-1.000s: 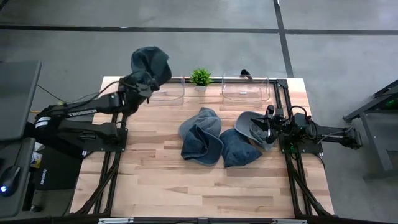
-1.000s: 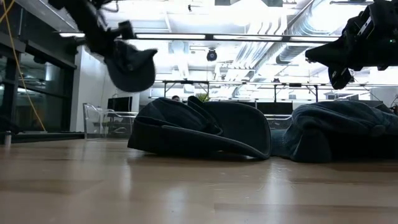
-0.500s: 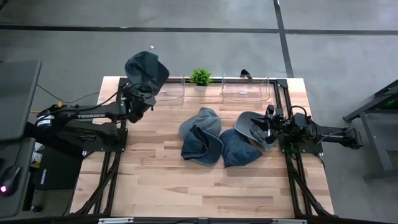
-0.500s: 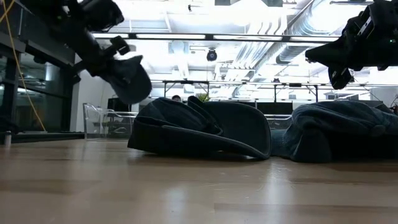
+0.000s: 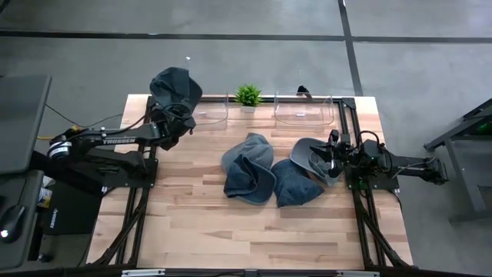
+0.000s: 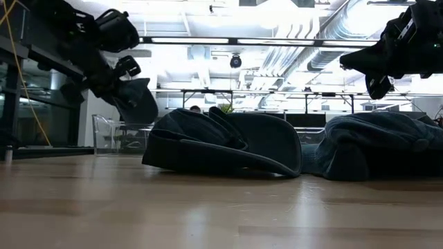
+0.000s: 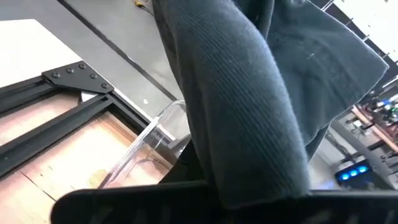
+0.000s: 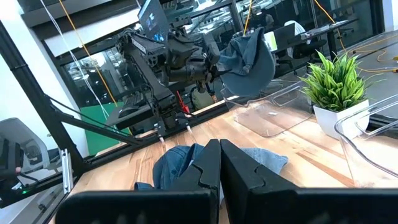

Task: Pick & Place hat
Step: Put the left dark blue cap into the left transparent bin

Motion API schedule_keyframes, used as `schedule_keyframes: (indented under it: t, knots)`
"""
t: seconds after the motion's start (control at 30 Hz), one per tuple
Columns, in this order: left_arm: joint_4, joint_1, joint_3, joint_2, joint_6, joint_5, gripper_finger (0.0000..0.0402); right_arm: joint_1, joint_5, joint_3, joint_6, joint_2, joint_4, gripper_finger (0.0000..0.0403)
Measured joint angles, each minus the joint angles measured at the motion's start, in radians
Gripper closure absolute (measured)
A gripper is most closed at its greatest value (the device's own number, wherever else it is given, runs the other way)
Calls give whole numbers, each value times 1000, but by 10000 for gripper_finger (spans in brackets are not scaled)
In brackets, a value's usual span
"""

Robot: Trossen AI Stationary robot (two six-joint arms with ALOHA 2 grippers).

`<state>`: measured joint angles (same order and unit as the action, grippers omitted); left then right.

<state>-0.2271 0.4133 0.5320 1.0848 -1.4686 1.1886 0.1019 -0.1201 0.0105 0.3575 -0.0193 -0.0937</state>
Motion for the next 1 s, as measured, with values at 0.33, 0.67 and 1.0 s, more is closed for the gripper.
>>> schedule_keyframes:
  t: [0.33,0.67,1.0]
  knots:
    - [-8,0,0,61,-3,30,401,0,0,0,0,0,0,402]
    - [-27,0,1,64,-6,7,401,0,0,0,0,0,0,402]
    - [-94,0,1,66,-43,-1,401,0,0,0,0,0,0,402]
